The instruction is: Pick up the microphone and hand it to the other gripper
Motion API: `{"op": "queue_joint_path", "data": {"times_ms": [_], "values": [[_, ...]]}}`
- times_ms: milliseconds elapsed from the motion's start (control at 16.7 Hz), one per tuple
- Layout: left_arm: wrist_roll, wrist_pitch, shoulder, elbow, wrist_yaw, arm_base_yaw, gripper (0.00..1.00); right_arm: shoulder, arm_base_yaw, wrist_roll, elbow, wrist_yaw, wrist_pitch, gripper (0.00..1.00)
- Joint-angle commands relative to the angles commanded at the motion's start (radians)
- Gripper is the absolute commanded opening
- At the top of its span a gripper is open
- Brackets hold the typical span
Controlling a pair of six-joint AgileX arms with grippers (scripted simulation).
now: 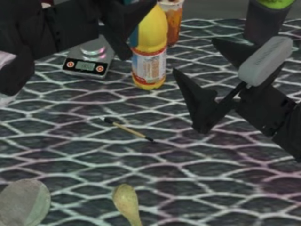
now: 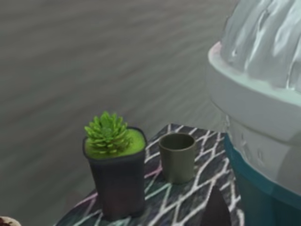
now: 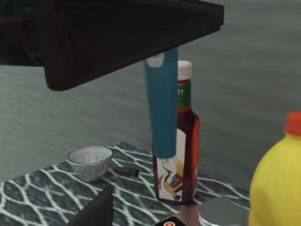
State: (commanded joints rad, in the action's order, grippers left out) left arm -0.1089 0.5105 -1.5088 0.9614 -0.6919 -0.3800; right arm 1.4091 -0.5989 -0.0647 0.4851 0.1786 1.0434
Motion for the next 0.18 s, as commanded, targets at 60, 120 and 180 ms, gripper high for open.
{"op": "queue_joint_path", "data": {"times_ms": [60, 120, 180], "values": [[-0.001, -0.001, 0.008, -0.007, -0.014, 0.016, 0.00, -0.024, 0.003, 0.000, -0.023, 0.005, 0.003, 1.00], [-0.001, -0.001, 0.013, -0.011, -0.023, 0.026, 0.00, -0.038, 0.004, -0.001, -0.037, 0.009, 0.006, 1.00], [-0.002, -0.002, 0.014, -0.013, -0.025, 0.029, 0.00, -0.041, 0.004, -0.001, -0.040, 0.009, 0.007, 1.00]]}}
